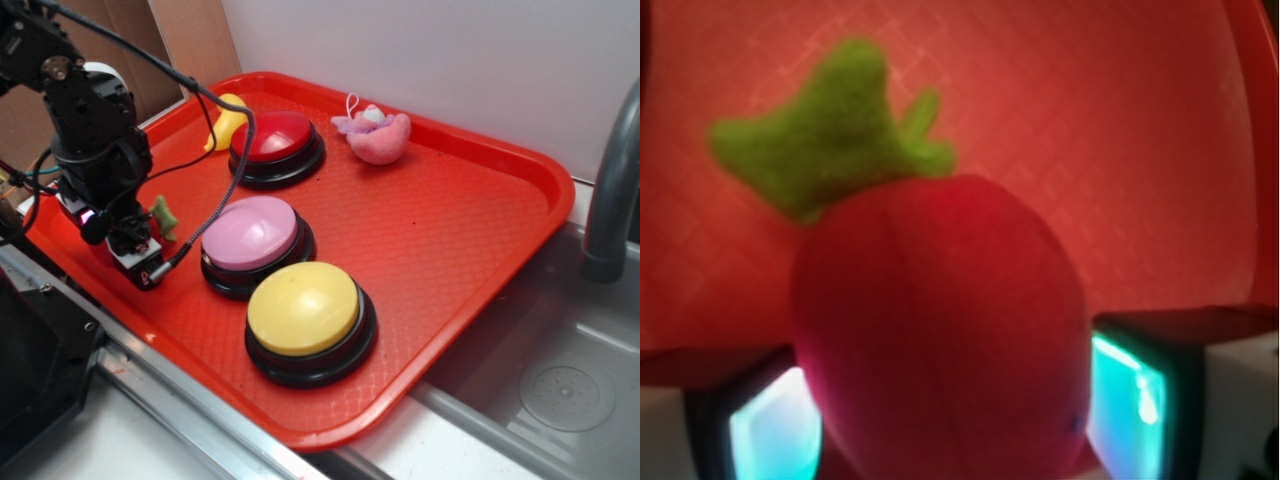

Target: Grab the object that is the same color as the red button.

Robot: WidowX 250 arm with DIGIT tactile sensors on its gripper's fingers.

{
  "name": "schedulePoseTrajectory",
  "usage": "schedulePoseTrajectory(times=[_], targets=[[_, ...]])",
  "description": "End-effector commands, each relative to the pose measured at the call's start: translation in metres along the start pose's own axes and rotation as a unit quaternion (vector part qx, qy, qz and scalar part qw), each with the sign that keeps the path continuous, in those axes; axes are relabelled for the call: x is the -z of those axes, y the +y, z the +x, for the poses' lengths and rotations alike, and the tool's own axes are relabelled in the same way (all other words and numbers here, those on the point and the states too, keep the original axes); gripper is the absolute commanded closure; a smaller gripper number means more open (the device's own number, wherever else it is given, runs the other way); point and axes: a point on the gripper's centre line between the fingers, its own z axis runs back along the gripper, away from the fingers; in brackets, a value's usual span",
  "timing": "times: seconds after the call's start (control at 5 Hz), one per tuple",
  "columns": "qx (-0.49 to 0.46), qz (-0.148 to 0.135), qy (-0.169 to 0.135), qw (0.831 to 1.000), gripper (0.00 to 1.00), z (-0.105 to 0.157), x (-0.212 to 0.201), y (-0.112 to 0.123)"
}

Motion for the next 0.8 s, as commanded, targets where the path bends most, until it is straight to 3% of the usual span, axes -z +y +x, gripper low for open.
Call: schedulePoseTrajectory(times=[0.0,0.4,0.6], targets=[[-0.002,-0.002,-0.031,1.000,1.00,0.018,0.001,0.006],[-0.044,-0.072,0.020,0.996,1.00,0.025,-0.032,0.006],[-0.054,-0.115,0.018,0.992,1.00,0.038,-0.069,-0.003]])
